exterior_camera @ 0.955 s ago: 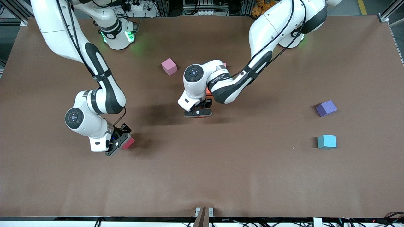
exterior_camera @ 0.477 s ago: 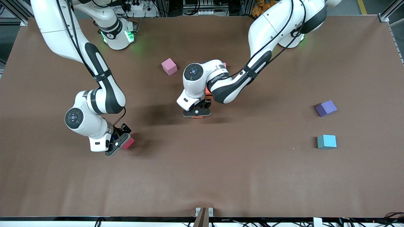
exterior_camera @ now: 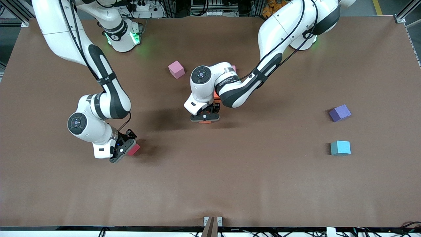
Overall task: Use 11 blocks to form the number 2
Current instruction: 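Set the orange cube under the yellow cube and open the left gripper, then move the left gripper to the purple cube while the right gripper carries pink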
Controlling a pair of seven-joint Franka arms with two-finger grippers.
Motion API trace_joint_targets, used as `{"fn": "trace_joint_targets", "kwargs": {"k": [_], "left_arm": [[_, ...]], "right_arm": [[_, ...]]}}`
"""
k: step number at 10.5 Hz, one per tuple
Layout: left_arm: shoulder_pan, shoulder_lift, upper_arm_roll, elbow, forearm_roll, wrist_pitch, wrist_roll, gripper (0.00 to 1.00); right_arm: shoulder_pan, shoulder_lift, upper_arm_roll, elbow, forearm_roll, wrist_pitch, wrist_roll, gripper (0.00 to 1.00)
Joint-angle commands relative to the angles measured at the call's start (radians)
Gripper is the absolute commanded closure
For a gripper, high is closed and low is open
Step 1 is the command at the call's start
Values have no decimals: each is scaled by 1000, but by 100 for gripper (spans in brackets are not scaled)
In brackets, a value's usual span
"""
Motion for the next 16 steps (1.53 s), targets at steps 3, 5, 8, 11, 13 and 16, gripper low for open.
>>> {"fn": "trace_joint_targets", "kwargs": {"k": [3, 5, 8, 11, 13, 16], "left_arm": [[0, -11, 7, -8, 26, 9, -28, 0], [9, -26, 6, -5, 20, 7, -29, 0], [68, -104, 1, -2, -14, -67, -26, 0], [157, -208, -5, -5, -18, -184, -16, 0], [232, -259, -1, -8, -11, -299, -3, 0], [377, -342, -14, -6, -41, -513, 212, 0]], "right_arm": [[-9, 6, 5, 7, 7, -5, -15, 70], [-9, 9, 5, 7, 7, -5, -15, 70], [4, 6, 5, 28, 8, -10, -12, 70], [72, 1, 7, 115, 10, -107, -9, 70], [145, 3, 7, 180, 5, -165, -12, 70], [266, 8, 7, 214, 8, -186, -15, 70]]}}
